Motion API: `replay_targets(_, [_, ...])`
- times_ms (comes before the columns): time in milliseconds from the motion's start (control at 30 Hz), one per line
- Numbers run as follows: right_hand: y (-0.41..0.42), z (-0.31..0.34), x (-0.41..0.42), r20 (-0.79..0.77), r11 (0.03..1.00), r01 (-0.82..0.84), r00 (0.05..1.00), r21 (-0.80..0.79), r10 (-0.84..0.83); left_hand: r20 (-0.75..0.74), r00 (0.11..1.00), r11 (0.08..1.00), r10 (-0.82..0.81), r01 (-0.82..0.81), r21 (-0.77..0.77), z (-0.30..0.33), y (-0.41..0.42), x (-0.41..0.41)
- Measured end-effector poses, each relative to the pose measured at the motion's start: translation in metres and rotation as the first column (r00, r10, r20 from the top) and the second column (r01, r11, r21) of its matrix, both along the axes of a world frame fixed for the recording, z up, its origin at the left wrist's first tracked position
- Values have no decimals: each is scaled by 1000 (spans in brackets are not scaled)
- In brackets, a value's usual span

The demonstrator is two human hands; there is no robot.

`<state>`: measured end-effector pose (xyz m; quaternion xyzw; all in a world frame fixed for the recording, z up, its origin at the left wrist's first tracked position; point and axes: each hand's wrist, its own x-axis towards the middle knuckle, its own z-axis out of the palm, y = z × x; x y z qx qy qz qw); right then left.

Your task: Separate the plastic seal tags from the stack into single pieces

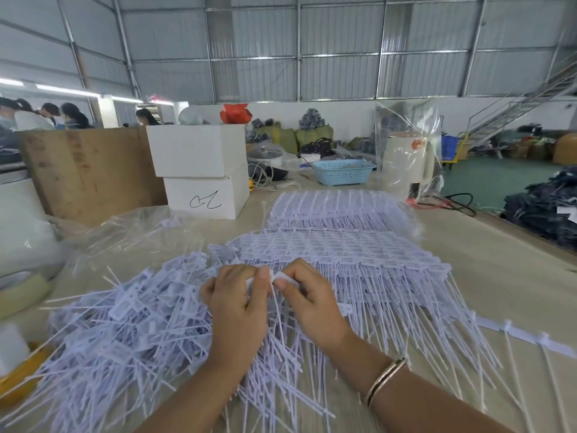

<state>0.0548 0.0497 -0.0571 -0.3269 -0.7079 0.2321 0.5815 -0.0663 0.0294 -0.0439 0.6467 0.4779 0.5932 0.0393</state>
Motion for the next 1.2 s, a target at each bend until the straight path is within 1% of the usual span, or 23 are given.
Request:
replay_targets(133, [-2, 1, 0, -120, 990, -111, 988, -91, 100, 29, 999, 999, -42, 43, -14, -1, 0, 0])
replay_targets(233, [-2, 1, 2, -144, 980, -162, 979, -114, 145, 61, 995, 996, -79, 81, -22, -1, 0, -1])
replay_targets(333, [-3, 2, 2, -152, 970, -195, 973, -142, 173, 53, 993, 994, -105, 105, -8, -3, 1, -1])
replay_targets(367, [-3, 2, 3, -158, 969, -190, 973, -158, 165, 87, 989, 993, -119, 120, -1, -3, 1, 0])
replay_targets(400, [-2, 3, 5, -179, 967, -171, 974, -188, 138, 174, 975, 990, -137, 139, -2, -2, 1, -1])
replay_targets(467, [3, 3, 14, -280, 957, -116, 959, -266, 38, 382, 912, 987, -145, 161, -9, 4, 0, -6])
replay_targets(500, [6, 3, 20, -326, 956, -95, 945, -276, 0, 407, 904, 990, -128, 143, -7, 6, 2, -12])
replay_targets(533, [8, 2, 23, -337, 961, -78, 941, -267, -17, 360, 928, 995, -97, 104, -2, 9, 4, -19])
replay_targets(567, [8, 3, 24, -310, 967, -59, 951, -249, -21, 269, 962, 998, -55, 54, 12, 12, 5, -25])
replay_targets(600, [8, 3, 22, -257, 971, -44, 966, -233, -18, 151, 989, 999, 8, -13, 35, 15, 7, -31])
replay_targets(633, [8, 1, 20, -203, 973, -37, 979, -227, -10, 21, 995, 993, 96, -97, 65, 19, 10, -37])
replay_targets(667, [7, 0, 17, -165, 973, -43, 986, -227, 5, -98, 976, 978, 195, -186, 95, 22, 13, -42])
replay_targets(700, [7, -2, 15, -145, 972, -55, 989, -226, 22, -200, 934, 954, 295, -276, 118, 24, 17, -48])
replay_targets(767, [5, -3, 15, -122, 974, -60, 992, -220, 34, -369, 814, 890, 448, -443, 104, 24, 24, -60])
replay_targets(800, [5, -3, 15, -104, 975, -47, 994, -216, 25, -435, 761, 861, 482, -504, 73, 23, 27, -66])
replay_targets(833, [4, -4, 16, -73, 978, -33, 997, -205, 18, -474, 729, 838, 493, -545, 34, 21, 29, -70])
replay_targets(867, [3, -4, 16, -32, 983, -23, 999, -182, 17, -480, 722, 825, 498, -566, 6, 21, 29, -72])
replay_targets(933, [1, -5, 15, 45, 992, -17, 999, -123, 23, -435, 747, 832, 503, -555, 8, 22, 26, -70])
replay_targets(967, [1, -4, 15, 78, 995, -16, 997, -99, 24, -414, 770, 858, 485, -511, 53, 22, 25, -66])
replay_targets(1033, [1, -3, 17, 136, 998, -12, 990, -60, 20, -448, 811, 925, 377, -357, 132, 24, 19, -51])
replay_targets(1100, [0, 0, 18, 186, 1000, -7, 983, -6, 8, -502, 841, 978, 200, -206, 44, 23, 12, -33])
replay_targets(1167, [-1, 3, 18, 225, 998, -7, 974, 66, -8, -506, 859, 990, 71, -125, -72, 17, 9, -19])
replay_targets(1200, [-2, 5, 18, 243, 996, -9, 970, 93, -14, -483, 875, 989, 26, -92, -112, 13, 10, -15])
